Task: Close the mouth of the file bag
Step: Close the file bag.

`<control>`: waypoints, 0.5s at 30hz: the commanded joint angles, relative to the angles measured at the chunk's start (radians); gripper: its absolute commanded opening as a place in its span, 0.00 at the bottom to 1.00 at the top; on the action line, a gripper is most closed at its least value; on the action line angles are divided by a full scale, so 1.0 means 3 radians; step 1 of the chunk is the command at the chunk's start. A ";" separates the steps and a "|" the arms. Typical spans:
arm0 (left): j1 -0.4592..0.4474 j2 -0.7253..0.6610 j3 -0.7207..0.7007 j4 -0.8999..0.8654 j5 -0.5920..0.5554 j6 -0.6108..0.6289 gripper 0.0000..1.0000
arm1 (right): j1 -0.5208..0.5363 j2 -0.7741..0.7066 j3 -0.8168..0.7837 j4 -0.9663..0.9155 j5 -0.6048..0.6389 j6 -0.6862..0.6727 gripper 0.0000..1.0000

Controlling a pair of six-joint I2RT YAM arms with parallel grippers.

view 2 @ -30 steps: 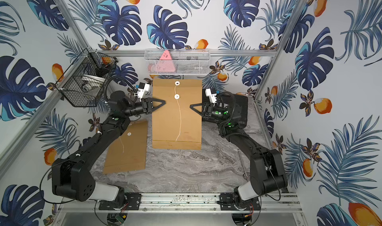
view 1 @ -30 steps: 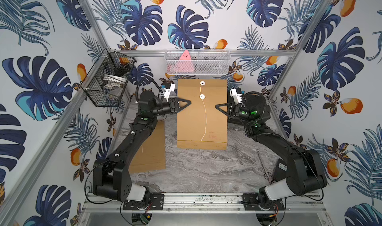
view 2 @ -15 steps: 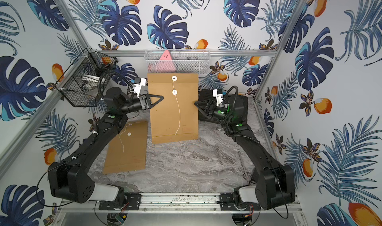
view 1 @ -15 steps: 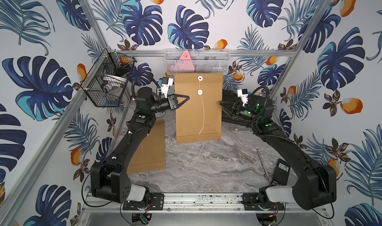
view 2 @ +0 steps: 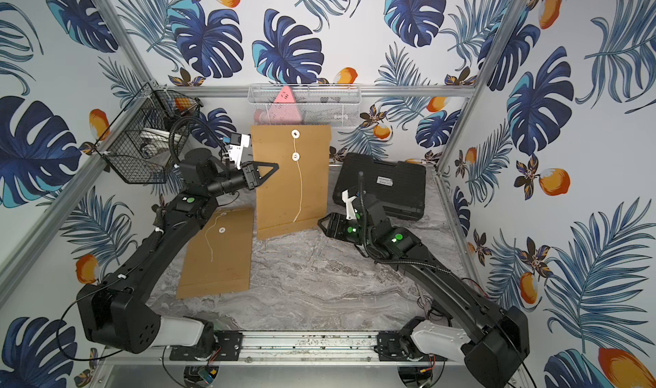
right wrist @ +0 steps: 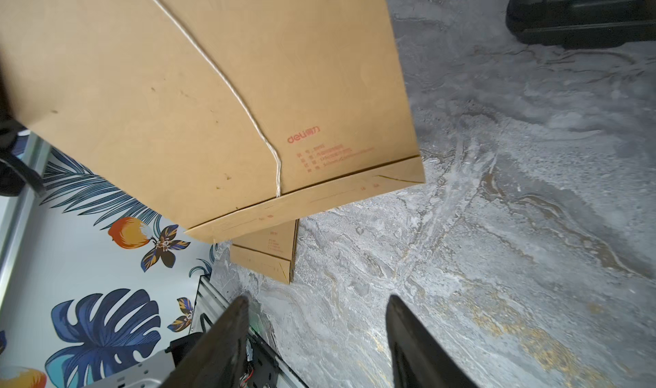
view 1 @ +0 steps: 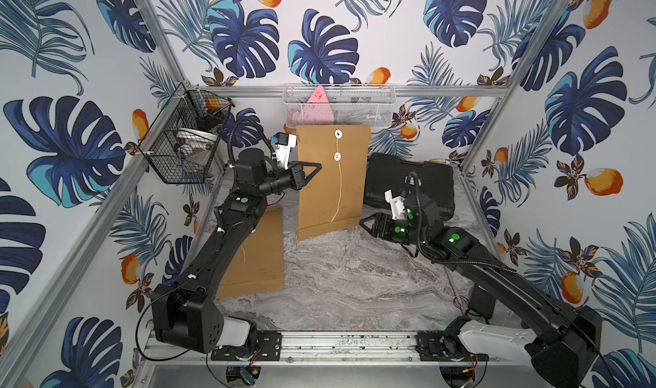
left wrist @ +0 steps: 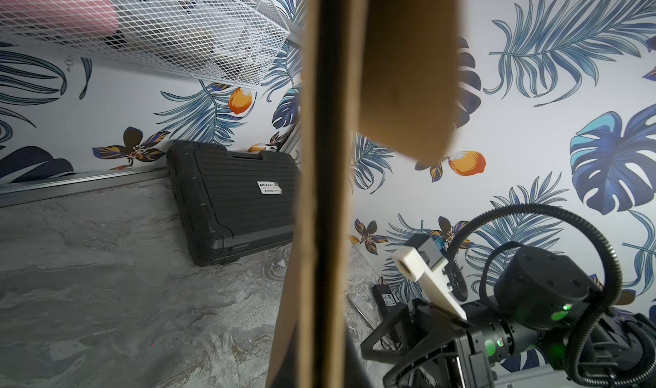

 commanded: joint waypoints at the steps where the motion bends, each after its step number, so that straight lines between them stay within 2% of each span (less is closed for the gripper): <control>1: -0.0073 -0.0051 0.0006 0.0279 -0.0088 -0.0082 0.00 | 0.0124 0.0161 -0.0075 0.0727 0.0037 0.0210 0.62; 6: -0.0255 -0.0110 0.0039 0.0325 -0.0172 -0.0145 0.00 | 0.0169 0.0398 -0.0092 0.1180 0.0055 0.0293 0.62; 15: -0.0564 -0.0196 0.0283 0.0265 -0.0099 -0.0111 0.00 | 0.0192 0.0491 -0.0063 0.1562 0.0797 -0.0226 0.58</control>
